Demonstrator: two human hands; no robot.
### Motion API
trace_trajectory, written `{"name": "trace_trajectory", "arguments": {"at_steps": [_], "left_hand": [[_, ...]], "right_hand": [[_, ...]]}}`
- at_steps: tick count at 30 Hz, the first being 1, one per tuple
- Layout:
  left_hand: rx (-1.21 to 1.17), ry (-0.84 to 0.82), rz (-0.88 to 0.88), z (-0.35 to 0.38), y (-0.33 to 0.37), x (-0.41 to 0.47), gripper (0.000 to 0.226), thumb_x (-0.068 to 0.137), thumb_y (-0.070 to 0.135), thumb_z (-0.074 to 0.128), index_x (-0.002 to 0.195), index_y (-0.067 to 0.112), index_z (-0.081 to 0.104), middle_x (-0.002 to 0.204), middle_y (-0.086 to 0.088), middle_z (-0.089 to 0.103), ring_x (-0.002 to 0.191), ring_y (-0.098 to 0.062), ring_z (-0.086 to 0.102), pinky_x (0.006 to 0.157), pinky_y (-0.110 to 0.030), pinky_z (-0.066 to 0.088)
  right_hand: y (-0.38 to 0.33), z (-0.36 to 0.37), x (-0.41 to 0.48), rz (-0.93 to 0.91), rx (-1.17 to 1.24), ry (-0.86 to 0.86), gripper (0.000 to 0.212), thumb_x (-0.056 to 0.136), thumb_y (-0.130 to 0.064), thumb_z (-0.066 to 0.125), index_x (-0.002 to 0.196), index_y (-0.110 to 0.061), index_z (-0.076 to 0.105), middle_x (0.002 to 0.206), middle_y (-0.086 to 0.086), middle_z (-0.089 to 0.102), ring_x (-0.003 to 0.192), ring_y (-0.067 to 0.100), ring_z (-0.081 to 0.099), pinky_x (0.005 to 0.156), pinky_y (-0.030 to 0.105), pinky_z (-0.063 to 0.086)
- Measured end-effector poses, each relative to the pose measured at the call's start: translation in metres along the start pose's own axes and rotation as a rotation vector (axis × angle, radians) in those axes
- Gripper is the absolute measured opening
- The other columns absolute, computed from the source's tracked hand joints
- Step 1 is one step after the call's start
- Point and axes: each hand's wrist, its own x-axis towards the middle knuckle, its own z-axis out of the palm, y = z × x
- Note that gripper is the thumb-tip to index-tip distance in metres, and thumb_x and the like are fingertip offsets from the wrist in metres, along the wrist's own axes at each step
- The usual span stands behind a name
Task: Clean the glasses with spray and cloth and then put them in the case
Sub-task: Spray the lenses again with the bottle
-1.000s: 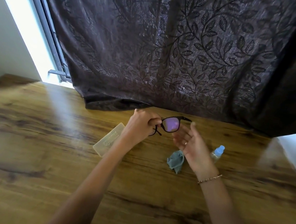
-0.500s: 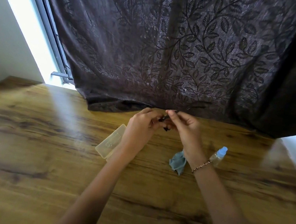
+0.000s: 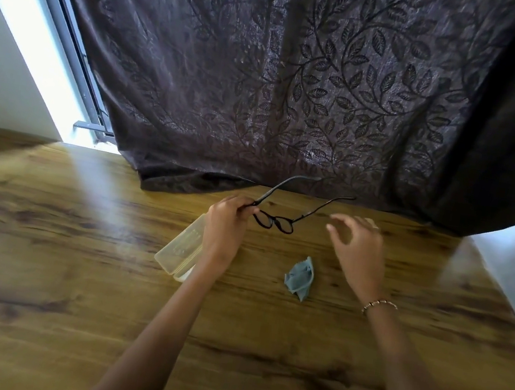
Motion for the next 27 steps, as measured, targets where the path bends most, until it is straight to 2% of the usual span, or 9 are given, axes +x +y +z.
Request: {"name": "trace_trajectory", "arguments": {"at_steps": [3,6,9,12,15,17,19,23,27], "left_hand": [[-0.043,-0.003,-0.031,0.009,-0.005,0.001,0.018,0.083,0.022,0.070,0.095,0.009,0.075,0.092,-0.003,0.074,0.075,-0.004,0.058,0.065,0.000,0.035],[-0.089,-0.010,-0.085,0.017,-0.005,0.002,0.021,0.084,0.024,0.069,0.097,0.009,0.074,0.093,-0.003,0.074,0.075,-0.004,0.057,0.067,-0.014,0.038],[-0.136,-0.020,-0.132,0.023,-0.003,0.002,0.022,0.084,0.025,0.069,0.098,0.009,0.074,0.090,0.000,0.073,0.073,-0.003,0.059,0.062,-0.010,0.038],[-0.175,-0.030,-0.149,0.026,-0.002,-0.001,0.023,0.083,0.024,0.069,0.099,0.007,0.073,0.087,0.003,0.071,0.072,-0.003,0.060,0.063,-0.001,0.040],[-0.218,-0.037,-0.167,0.028,-0.003,-0.005,0.025,0.083,0.024,0.068,0.101,0.007,0.072,0.091,0.005,0.070,0.076,-0.005,0.063,0.069,-0.004,0.043],[-0.264,-0.031,-0.190,0.029,-0.004,-0.007,0.025,0.083,0.023,0.068,0.102,0.008,0.072,0.091,0.004,0.071,0.078,-0.007,0.066,0.073,-0.014,0.049],[-0.290,-0.011,-0.209,0.028,-0.004,-0.009,0.023,0.083,0.022,0.068,0.102,0.010,0.071,0.089,0.006,0.070,0.077,-0.003,0.064,0.072,-0.011,0.049],[-0.281,0.037,-0.184,0.027,-0.002,-0.013,0.018,0.085,0.020,0.068,0.100,0.011,0.072,0.088,0.006,0.070,0.076,-0.002,0.064,0.070,-0.005,0.045],[-0.316,0.096,-0.160,0.027,-0.002,-0.019,0.016,0.085,0.016,0.067,0.099,0.008,0.071,0.090,0.004,0.071,0.078,0.002,0.063,0.073,-0.011,0.050]], "right_hand": [[0.036,-0.006,-0.011,0.031,-0.111,0.151,0.037,0.091,-0.026,0.062,0.123,-0.008,0.059,0.118,0.011,0.063,0.114,0.027,0.054,0.101,0.041,0.043],[0.060,-0.003,-0.030,0.166,0.004,0.122,0.051,0.091,-0.024,0.062,0.135,-0.006,0.043,0.122,0.016,0.055,0.110,0.029,0.053,0.086,0.034,0.042],[0.069,0.005,-0.047,0.269,0.139,-0.003,0.068,0.090,-0.025,0.063,0.145,-0.012,0.025,0.129,0.015,0.051,0.110,0.027,0.053,0.084,0.033,0.044],[0.073,0.014,-0.056,0.294,0.233,-0.022,0.064,0.093,-0.022,0.058,0.144,-0.024,0.021,0.111,0.008,0.059,0.093,0.023,0.063,0.078,0.039,0.055],[0.071,0.019,-0.054,0.357,0.308,0.010,0.058,0.093,-0.026,0.057,0.138,-0.034,0.022,0.111,0.008,0.062,0.091,0.022,0.066,0.077,0.043,0.058],[0.059,0.017,-0.052,0.334,0.382,0.031,0.055,0.095,-0.025,0.055,0.138,-0.030,0.022,0.111,0.004,0.060,0.087,0.015,0.065,0.071,0.031,0.056],[0.039,0.013,-0.049,0.273,0.430,0.010,0.052,0.099,-0.028,0.048,0.143,-0.026,0.020,0.101,-0.004,0.059,0.078,0.005,0.062,0.060,0.015,0.050],[-0.001,0.014,-0.043,0.146,0.441,-0.059,0.046,0.103,-0.025,0.034,0.148,-0.028,0.021,0.070,-0.004,0.052,0.051,0.005,0.052,0.043,0.020,0.046],[-0.035,0.021,-0.040,0.020,0.410,-0.104,0.048,0.100,-0.019,0.042,0.145,-0.025,0.027,0.058,-0.009,0.046,0.041,0.005,0.044,0.038,0.014,0.036]]}}
